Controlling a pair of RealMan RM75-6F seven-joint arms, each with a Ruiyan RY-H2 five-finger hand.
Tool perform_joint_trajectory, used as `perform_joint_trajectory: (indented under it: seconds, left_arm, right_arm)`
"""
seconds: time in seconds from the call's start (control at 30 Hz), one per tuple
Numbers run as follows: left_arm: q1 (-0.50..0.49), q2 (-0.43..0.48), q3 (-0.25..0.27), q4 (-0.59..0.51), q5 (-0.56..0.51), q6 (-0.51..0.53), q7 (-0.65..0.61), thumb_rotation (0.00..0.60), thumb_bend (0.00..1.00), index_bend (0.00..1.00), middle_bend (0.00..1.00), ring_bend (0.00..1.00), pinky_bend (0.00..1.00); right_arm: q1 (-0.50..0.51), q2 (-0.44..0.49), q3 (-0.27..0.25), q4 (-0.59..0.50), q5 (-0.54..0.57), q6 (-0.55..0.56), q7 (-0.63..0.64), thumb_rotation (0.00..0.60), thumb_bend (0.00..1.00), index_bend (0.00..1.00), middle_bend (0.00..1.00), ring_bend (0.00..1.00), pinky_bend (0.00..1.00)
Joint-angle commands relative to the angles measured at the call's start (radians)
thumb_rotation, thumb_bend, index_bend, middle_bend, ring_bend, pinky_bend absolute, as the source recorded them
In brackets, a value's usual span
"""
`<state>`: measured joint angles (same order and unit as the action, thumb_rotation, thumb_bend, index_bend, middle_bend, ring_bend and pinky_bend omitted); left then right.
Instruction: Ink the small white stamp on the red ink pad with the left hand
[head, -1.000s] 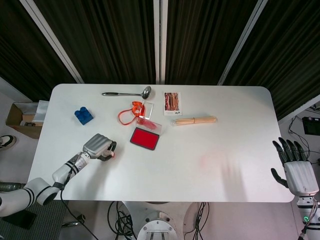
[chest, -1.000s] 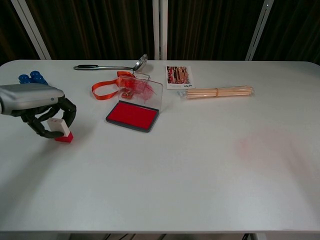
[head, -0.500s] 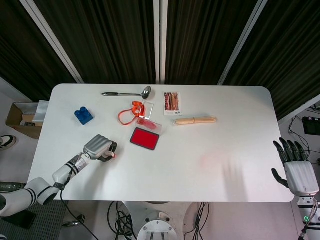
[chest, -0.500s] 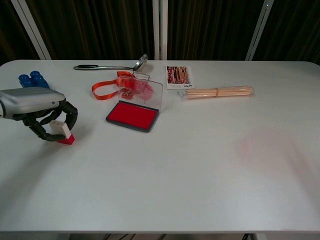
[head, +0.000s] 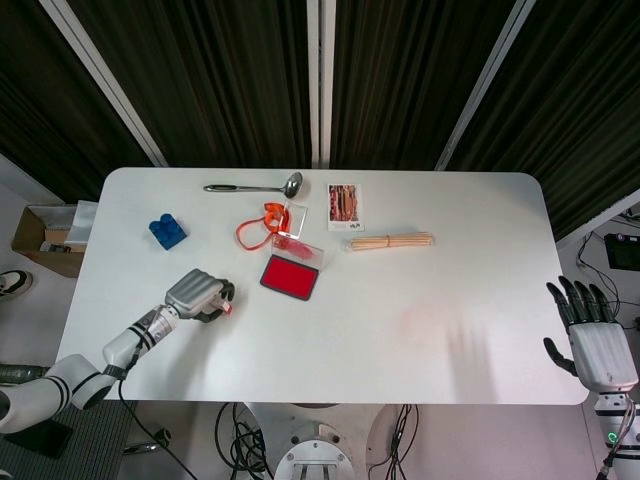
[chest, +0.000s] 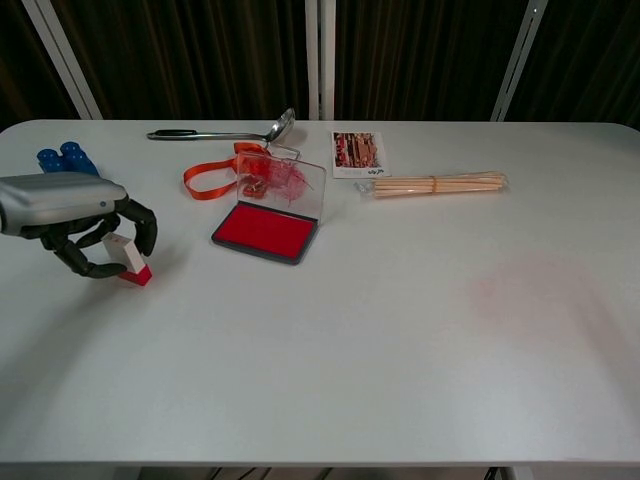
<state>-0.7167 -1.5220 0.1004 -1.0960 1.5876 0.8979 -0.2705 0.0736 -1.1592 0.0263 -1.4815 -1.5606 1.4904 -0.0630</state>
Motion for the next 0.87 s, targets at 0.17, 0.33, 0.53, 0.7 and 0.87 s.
perform_joint_trajectory:
  seconds: [0.17,0.33,0.53,0.7,0.87]
  left_arm:
    - [0.005,0.028,-0.004,-0.020,0.004,0.020,0.019,0.600,0.30,0.19,0.32,0.73,0.86]
    - [0.056,0.120,-0.012,-0.102,-0.022,0.094,0.105,0.600,0.22,0.16,0.28,0.69,0.85]
    - [0.195,0.258,-0.066,-0.226,-0.102,0.325,0.301,0.371,0.05,0.12,0.12,0.21,0.36]
    - [0.309,0.273,-0.097,-0.216,-0.108,0.529,0.318,0.000,0.04,0.06,0.01,0.04,0.17]
    - [0.363,0.305,-0.098,-0.235,-0.137,0.549,0.290,0.000,0.04,0.05,0.01,0.03,0.17]
  right_arm:
    - [0.000,0.004,0.003,-0.003,-0.002,0.006,0.001,0.600,0.23,0.00,0.00,0.00,0.00]
    - [-0.003,0.011,0.005,-0.005,-0.005,0.016,0.011,0.600,0.23,0.00,0.00,0.00,0.00]
    - [-0.009,0.019,0.007,-0.007,-0.008,0.029,0.030,0.600,0.23,0.00,0.00,0.00,0.00]
    - [-0.016,0.008,0.015,0.004,-0.013,0.058,0.047,0.600,0.23,0.00,0.00,0.00,0.00]
    - [-0.016,-0.009,0.014,0.017,-0.017,0.059,0.050,0.600,0.23,0.00,0.00,0.00,0.00]
